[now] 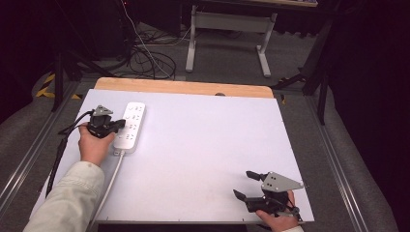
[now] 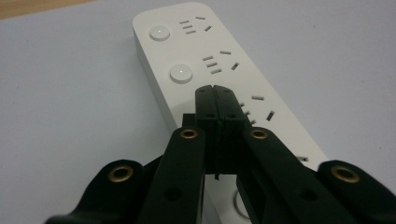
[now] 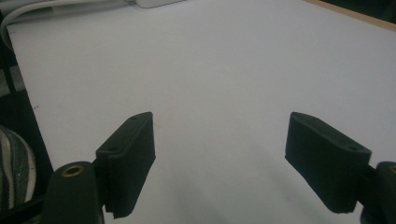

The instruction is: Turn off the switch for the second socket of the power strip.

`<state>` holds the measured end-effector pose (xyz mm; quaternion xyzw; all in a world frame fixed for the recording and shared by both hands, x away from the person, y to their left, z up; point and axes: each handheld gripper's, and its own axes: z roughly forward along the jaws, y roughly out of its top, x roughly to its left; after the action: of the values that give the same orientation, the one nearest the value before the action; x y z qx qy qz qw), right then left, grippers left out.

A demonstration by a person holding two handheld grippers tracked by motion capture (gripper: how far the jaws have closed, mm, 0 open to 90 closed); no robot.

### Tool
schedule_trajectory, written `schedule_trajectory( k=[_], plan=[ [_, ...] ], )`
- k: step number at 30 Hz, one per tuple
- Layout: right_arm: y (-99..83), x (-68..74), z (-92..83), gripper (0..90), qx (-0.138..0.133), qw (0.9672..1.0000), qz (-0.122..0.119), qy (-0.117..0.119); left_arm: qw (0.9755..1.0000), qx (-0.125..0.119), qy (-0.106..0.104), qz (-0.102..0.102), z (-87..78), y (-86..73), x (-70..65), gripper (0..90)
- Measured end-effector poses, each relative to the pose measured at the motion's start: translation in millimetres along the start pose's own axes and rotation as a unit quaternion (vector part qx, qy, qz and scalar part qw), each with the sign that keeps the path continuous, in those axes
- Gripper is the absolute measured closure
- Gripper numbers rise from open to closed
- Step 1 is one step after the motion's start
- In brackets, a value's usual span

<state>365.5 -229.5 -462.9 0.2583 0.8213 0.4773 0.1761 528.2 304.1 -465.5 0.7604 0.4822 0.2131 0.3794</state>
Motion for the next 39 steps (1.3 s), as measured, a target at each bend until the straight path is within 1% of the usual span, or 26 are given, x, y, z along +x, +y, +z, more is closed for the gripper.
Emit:
schedule_trajectory(
  k=[2, 11, 15, 18, 22, 26, 28, 30, 39],
  plan=[
    [-0.1, -0.1, 0.0, 24.5, 0.000, 1.0000, 0.000, 0.000, 1.0000, 0.002, 0.001, 0.000, 1.0, -0.6, -0.2, 89.6],
    [-0.1, -0.2, -0.3, 24.5, -0.002, 1.0000, 0.003, 0.002, 0.9999, -0.003, 0.007, 0.009, 3.0, -1.6, -0.5, 89.6],
    [-0.1, 0.0, -0.5, 24.5, -0.003, 1.0000, 0.003, 0.003, 0.9998, 0.001, 0.011, 0.017, 3.9, -2.0, -0.9, 89.6],
    [-0.1, 0.2, -0.5, 24.5, -0.003, 1.0000, 0.003, 0.003, 0.9998, 0.002, 0.013, 0.013, 4.6, -2.2, -0.6, 89.7],
    [-0.1, 0.0, -0.3, 24.5, -0.001, 1.0000, 0.003, 0.004, 0.9997, 0.001, 0.016, 0.017, 5.1, -2.1, -0.9, 89.7],
    [-0.1, 0.1, -0.3, 24.5, -0.001, 1.0000, 0.003, 0.004, 0.9999, -0.001, 0.011, 0.012, 5.5, -2.4, 0.0, 89.7],
    [-0.1, 0.2, -0.3, 24.5, -0.001, 1.0000, 0.001, 0.004, 0.9998, -0.001, 0.012, 0.014, 5.4, -2.6, 0.0, 89.7],
    [-0.1, 0.2, -0.2, 24.5, -0.001, 1.0000, 0.002, 0.004, 0.9996, 0.000, 0.017, 0.021, 5.3, -2.6, -0.6, 89.7],
    [-0.1, 0.4, -0.1, 24.5, -0.001, 1.0000, 0.001, 0.005, 0.9997, 0.001, 0.017, 0.017, 5.6, -2.3, -1.8, 89.7]
  ],
)
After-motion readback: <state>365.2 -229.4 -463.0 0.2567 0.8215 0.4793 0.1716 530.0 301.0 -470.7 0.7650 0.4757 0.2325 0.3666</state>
